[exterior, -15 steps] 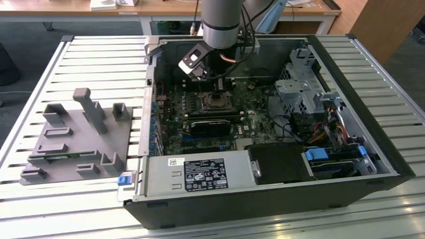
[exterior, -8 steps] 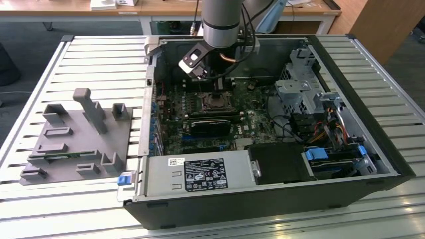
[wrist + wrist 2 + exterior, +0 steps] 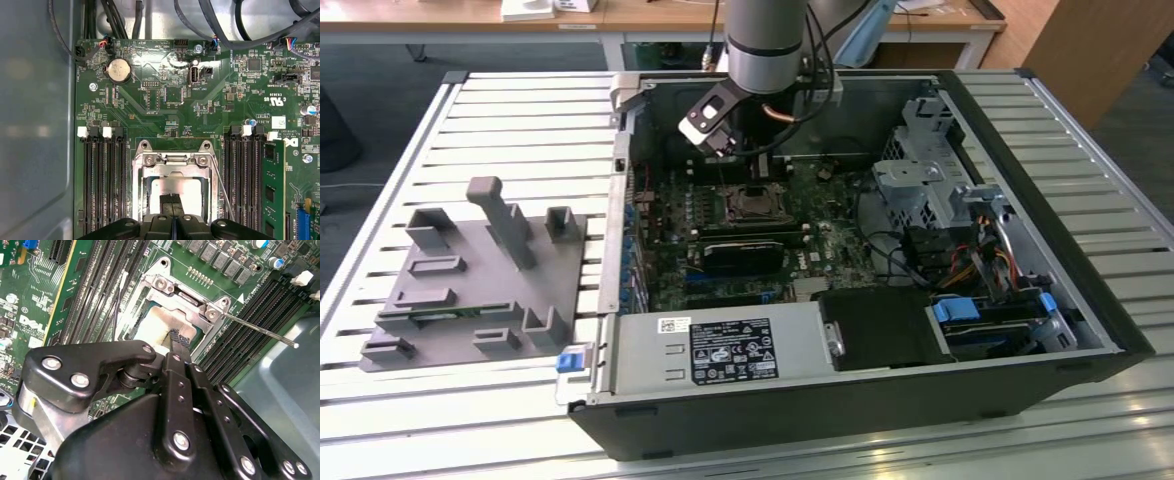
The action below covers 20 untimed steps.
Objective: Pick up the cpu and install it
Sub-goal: 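Install the first cpu locking lever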
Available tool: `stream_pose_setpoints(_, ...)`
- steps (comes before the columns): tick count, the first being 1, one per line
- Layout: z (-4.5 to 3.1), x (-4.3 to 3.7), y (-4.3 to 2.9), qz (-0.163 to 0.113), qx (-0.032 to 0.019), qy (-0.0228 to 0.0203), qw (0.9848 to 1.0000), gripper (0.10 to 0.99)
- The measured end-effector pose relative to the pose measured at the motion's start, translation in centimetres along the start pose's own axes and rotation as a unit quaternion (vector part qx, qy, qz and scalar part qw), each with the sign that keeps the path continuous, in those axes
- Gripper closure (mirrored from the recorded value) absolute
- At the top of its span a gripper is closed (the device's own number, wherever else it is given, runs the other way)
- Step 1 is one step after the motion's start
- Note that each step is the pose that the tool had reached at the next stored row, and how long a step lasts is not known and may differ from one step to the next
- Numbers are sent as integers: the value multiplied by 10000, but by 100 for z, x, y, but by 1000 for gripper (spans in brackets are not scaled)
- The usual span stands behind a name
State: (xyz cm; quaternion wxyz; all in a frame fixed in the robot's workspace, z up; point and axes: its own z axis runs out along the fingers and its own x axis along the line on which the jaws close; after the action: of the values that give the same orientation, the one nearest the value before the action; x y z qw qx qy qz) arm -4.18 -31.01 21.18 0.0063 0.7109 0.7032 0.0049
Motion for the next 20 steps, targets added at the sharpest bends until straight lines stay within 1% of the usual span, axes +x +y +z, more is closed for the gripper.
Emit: stream_pose_setpoints(20,-51,-1,0,1,1,-1,10000,980)
